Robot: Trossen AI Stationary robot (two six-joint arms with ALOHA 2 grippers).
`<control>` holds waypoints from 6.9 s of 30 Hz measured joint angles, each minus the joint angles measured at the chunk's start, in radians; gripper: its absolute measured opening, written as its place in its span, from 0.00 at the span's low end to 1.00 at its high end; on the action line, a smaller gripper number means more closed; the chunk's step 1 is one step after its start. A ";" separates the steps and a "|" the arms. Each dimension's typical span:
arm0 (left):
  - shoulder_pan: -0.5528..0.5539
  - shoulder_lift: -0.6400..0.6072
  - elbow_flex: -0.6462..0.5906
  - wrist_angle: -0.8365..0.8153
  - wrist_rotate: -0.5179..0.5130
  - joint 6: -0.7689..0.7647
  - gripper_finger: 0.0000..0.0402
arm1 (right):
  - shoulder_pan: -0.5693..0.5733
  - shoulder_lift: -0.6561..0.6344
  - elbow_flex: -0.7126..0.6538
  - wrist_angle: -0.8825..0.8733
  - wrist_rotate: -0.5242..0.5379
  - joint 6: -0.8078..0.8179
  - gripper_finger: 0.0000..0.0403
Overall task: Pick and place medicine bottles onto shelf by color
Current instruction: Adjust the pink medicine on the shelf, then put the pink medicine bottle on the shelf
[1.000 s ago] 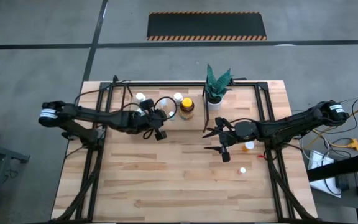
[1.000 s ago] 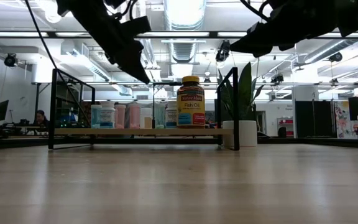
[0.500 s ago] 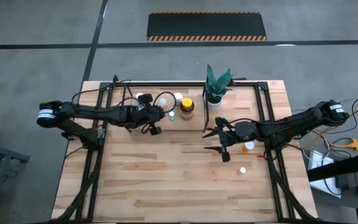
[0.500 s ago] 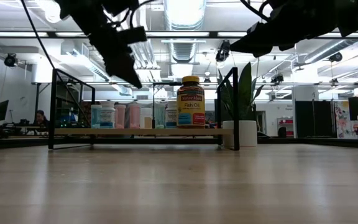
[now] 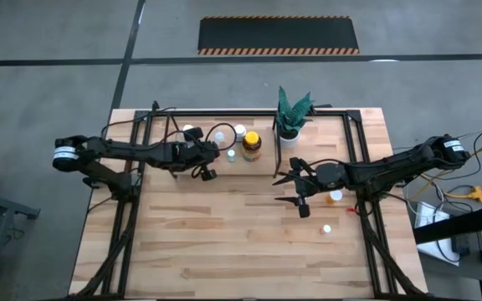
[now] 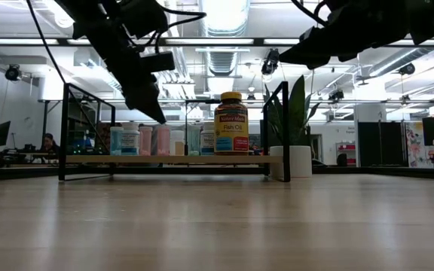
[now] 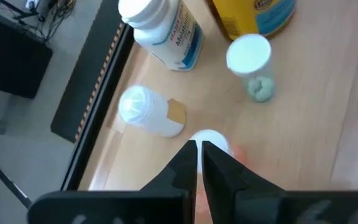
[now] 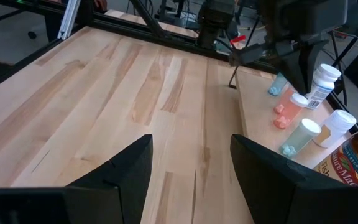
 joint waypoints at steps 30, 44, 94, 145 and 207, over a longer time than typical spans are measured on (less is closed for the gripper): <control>0.000 0.054 0.006 0.055 0.004 -0.027 0.01 | 0.000 0.000 0.000 0.000 0.000 0.000 0.52; 0.014 -0.009 0.046 -0.132 -0.008 -0.019 0.02 | 0.000 0.000 0.000 -0.001 0.000 -0.001 0.52; 0.063 -0.026 0.026 -0.175 0.039 -0.080 0.02 | 0.000 0.000 0.000 -0.001 0.000 0.000 0.52; -0.459 -0.106 0.071 0.212 -0.053 -0.132 0.02 | 0.445 0.092 0.313 -1.284 -0.132 1.657 0.51; -0.544 -0.116 -0.002 0.339 -0.238 -0.077 0.02 | -0.177 0.651 1.224 -1.416 -0.089 -0.196 0.26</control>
